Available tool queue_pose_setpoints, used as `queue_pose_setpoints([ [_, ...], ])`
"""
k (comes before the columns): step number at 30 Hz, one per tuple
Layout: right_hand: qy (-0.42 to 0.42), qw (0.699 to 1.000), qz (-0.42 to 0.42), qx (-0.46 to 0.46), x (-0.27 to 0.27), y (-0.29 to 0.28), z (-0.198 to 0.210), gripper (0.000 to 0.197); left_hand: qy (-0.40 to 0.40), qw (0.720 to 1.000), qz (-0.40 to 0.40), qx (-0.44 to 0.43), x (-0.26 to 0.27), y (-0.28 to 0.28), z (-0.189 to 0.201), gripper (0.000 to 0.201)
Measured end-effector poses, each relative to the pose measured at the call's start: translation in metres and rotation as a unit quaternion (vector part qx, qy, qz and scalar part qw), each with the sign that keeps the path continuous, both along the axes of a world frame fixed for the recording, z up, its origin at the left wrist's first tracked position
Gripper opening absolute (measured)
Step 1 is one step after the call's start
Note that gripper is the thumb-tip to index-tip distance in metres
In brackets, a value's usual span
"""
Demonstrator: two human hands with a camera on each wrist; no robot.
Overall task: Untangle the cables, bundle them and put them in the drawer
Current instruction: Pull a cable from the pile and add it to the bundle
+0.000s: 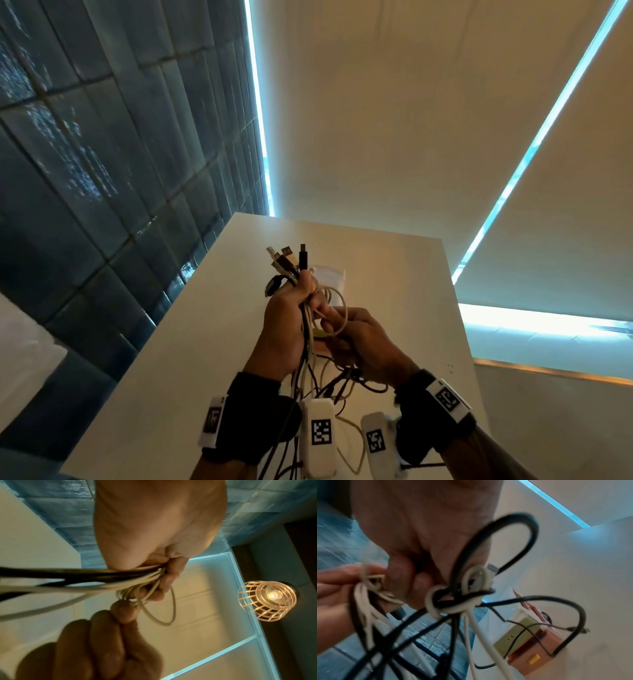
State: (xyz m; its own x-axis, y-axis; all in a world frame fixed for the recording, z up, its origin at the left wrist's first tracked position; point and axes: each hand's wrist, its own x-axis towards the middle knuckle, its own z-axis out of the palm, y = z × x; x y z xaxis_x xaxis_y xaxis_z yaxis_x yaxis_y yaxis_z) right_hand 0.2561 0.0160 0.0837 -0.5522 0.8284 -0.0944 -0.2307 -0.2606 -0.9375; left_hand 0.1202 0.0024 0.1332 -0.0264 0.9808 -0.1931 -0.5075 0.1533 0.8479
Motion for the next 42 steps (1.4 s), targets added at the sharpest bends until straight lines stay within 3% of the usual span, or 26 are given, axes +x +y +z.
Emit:
queue_pose_setpoints([
  [3,0.023,1.0,0.013,-0.012,0.003,0.002,-0.016,0.031,-0.103,0.994,-0.003,0.025,-0.003,-0.002,0.009,0.028],
  [7,-0.011,0.999,-0.007,0.043,0.007,0.0,-0.03,0.034,-0.166,0.984,0.017,0.055,-0.01,-0.001,0.022,0.031],
  [14,-0.102,0.982,-0.041,0.151,0.013,0.005,-0.041,0.035,-0.141,0.989,0.02,0.049,-0.02,-0.002,0.016,0.028],
  [17,-0.148,0.974,-0.055,0.163,0.017,0.003,-0.056,0.044,-0.15,0.988,0.037,0.031,-0.022,-0.001,0.01,0.031],
  [21,-0.193,0.965,-0.078,0.156,0.021,0.005,-0.076,0.037,-0.132,0.99,0.054,0.025,-0.019,-0.005,0.013,0.032],
  [25,-0.332,0.929,-0.077,0.146,0.057,-0.017,-0.138,0.056,-0.122,0.976,0.123,0.13,-0.053,-0.009,0.06,0.018],
  [28,-0.341,0.93,-0.096,0.099,0.085,-0.035,-0.165,0.059,-0.131,0.961,0.108,0.218,-0.092,-0.002,0.094,0.027],
  [32,-0.356,0.924,-0.082,0.11,0.065,-0.004,-0.137,0.035,-0.105,0.976,0.105,0.158,-0.079,0.005,0.07,0.036],
  [36,-0.387,0.918,-0.024,0.088,0.06,0.018,-0.111,0.027,-0.06,0.989,0.106,0.083,-0.072,0.008,0.039,0.036],
  [40,-0.266,0.961,-0.016,-0.078,0.058,0.03,-0.085,0.033,0.003,0.994,0.112,0.02,-0.066,0.008,0.015,0.036],
  [42,-0.226,0.967,-0.032,-0.111,0.054,0.035,-0.067,0.04,0.027,0.994,0.104,-0.007,-0.062,0.009,0.005,0.036],
])
